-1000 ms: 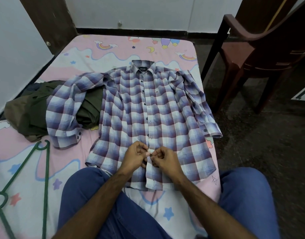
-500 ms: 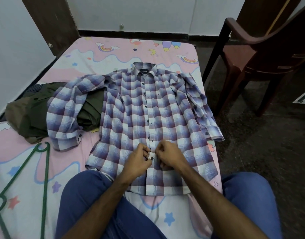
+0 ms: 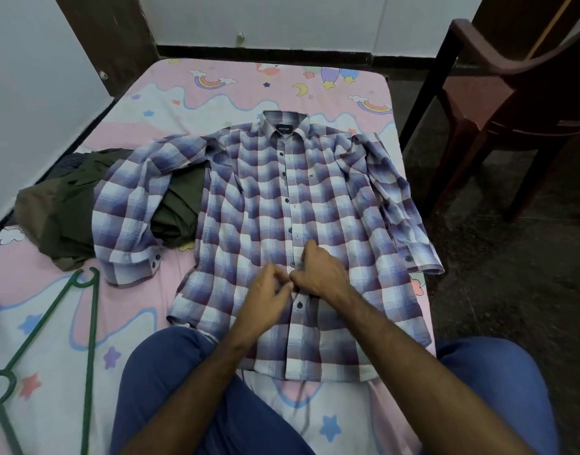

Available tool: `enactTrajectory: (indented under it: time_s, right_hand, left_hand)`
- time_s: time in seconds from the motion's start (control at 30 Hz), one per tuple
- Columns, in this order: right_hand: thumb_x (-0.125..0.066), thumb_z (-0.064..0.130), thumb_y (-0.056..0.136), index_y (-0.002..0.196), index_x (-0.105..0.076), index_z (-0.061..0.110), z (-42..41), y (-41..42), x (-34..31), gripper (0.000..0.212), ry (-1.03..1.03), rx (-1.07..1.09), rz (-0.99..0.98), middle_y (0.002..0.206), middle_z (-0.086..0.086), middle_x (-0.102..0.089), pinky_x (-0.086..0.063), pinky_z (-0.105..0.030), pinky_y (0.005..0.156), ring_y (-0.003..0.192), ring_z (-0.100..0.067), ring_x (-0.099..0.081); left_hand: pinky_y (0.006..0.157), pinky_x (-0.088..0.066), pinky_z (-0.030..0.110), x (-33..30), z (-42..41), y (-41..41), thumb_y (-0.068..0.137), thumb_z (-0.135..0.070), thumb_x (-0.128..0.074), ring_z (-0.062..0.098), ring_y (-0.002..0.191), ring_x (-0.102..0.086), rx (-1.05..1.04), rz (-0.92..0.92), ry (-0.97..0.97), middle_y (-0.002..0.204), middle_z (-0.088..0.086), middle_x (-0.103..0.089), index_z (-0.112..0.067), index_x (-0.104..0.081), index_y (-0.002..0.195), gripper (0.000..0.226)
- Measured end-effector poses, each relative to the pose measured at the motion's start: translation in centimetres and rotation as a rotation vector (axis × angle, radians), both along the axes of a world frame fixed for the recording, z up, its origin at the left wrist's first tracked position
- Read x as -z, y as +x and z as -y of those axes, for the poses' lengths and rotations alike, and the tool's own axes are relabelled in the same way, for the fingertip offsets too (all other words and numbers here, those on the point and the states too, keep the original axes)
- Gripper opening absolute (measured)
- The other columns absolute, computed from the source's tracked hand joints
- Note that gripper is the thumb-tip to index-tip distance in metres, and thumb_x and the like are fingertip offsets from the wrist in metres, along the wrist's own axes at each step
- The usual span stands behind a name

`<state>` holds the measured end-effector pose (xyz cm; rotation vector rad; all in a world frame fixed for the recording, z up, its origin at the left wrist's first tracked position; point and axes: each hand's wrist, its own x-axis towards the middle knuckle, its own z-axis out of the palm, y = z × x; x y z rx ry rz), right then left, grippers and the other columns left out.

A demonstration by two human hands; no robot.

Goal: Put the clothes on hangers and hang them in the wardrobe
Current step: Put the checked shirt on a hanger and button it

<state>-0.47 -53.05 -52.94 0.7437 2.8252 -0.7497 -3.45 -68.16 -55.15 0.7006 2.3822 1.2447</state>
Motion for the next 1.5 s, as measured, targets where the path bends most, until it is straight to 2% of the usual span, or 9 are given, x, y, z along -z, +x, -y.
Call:
enactTrajectory:
  time_s: [0.1,0.27,0.43,0.57,0.77,0.87,1.03,1.2,1.5]
  right_hand:
    - [-0.064,0.041,0.090,0.126,-0.044,0.014,0.1,-0.2,0.0,0.049,-0.002,0.000,-0.005,0.110,-0.005,-0.062,-0.053,-0.035,0.078,0.088,-0.020,-0.060]
    - [-0.057,0.042,0.097,0.114,-0.060,0.013,-0.8,-0.2,0.2,0.034,-0.034,0.065,-0.033,0.101,-0.005,-0.070,-0.058,-0.037,0.083,0.088,-0.021,-0.065]
    - [-0.063,0.022,0.098,0.091,-0.064,0.015,-2.4,0.5,0.1,0.010,-0.278,0.108,-0.079,0.084,-0.002,-0.068,-0.057,-0.029,0.073,0.077,-0.017,-0.067]
    - [-0.064,0.013,0.098,0.084,-0.070,0.010,-3.4,1.1,-0.3,0.015,-0.480,0.151,-0.072,0.081,-0.008,-0.074,-0.063,-0.033,0.078,0.076,-0.018,-0.073]
    - [-0.067,0.009,0.094,0.080,-0.072,0.012,-3.1,1.0,-0.5,0.015,-0.633,0.240,-0.066,0.076,-0.006,-0.074,-0.062,-0.028,0.070,0.071,-0.016,-0.072]
    - [-0.068,0.015,0.094,0.081,-0.071,0.012,-2.6,0.7,-0.7,0.014,-0.712,0.291,-0.141,0.073,-0.006,-0.073,-0.061,-0.027,0.066,0.066,-0.014,-0.070]
    - [-0.069,0.021,0.094,0.087,-0.069,0.006,-1.5,0.1,0.1,0.016,-0.700,0.361,-0.230,0.070,-0.005,-0.069,-0.059,-0.027,0.059,0.060,-0.012,-0.065]
    - [-0.073,0.015,0.088,0.077,-0.063,0.013,-1.2,0.1,1.4,0.015,-0.655,0.384,-0.273,0.064,0.001,-0.065,-0.057,-0.028,0.057,0.059,-0.011,-0.064]
    - [-0.074,0.014,0.091,0.090,-0.073,0.013,-0.7,1.0,2.7,0.001,-0.657,0.320,-0.357,0.079,-0.002,-0.075,-0.064,-0.036,0.070,0.070,-0.015,-0.070]
  left_hand:
    - [0.083,-0.048,0.011,-1.5,-1.2,-2.5,0.099,-0.005,-0.055,0.004,0.105,-0.059,-0.031,-0.064,0.042,0.116,-0.007,-0.058,-0.018,-0.055,0.114,0.020]
    - [0.095,-0.054,0.027,-0.6,-3.1,-4.9,0.096,-0.002,-0.056,0.013,0.102,-0.063,0.139,-0.161,-0.140,0.116,0.004,-0.060,-0.011,-0.065,0.117,0.025]
    - [0.077,-0.048,0.007,0.9,-3.0,-4.9,0.095,-0.007,-0.062,0.005,0.087,-0.062,0.096,-0.183,-0.120,0.108,-0.003,-0.060,-0.017,-0.069,0.109,0.018]
    - [0.071,-0.048,0.009,1.2,-2.9,-4.9,0.092,-0.009,-0.067,0.006,0.081,-0.062,0.075,-0.165,-0.093,0.100,-0.004,-0.062,-0.020,-0.068,0.097,0.013]
    - [0.065,-0.054,0.017,0.9,-3.0,-5.2,0.089,-0.008,-0.072,0.001,0.070,-0.065,-0.023,0.055,0.021,0.081,-0.012,-0.070,-0.020,-0.070,0.088,0.012]
    - [0.043,-0.047,0.026,0.6,-3.0,-5.2,0.092,-0.006,-0.069,0.011,0.050,-0.058,-0.051,0.256,0.127,0.062,-0.003,-0.066,-0.014,-0.070,0.092,0.007]
    - [0.044,-0.048,0.030,0.7,-2.9,-5.5,0.095,-0.003,-0.065,0.021,0.043,-0.052,-0.097,0.478,0.232,0.061,0.011,-0.060,-0.010,-0.071,0.096,0.009]
    - [0.047,-0.049,0.030,0.9,-2.7,-5.7,0.095,-0.001,-0.065,0.023,0.046,-0.051,-0.121,0.566,0.291,0.062,0.014,-0.058,-0.003,-0.069,0.100,0.007]
    - [0.043,-0.048,0.029,1.4,-2.8,-5.9,0.093,-0.001,-0.067,0.022,0.042,-0.047,-0.123,0.536,0.260,0.056,0.012,-0.055,0.000,-0.068,0.099,0.006]
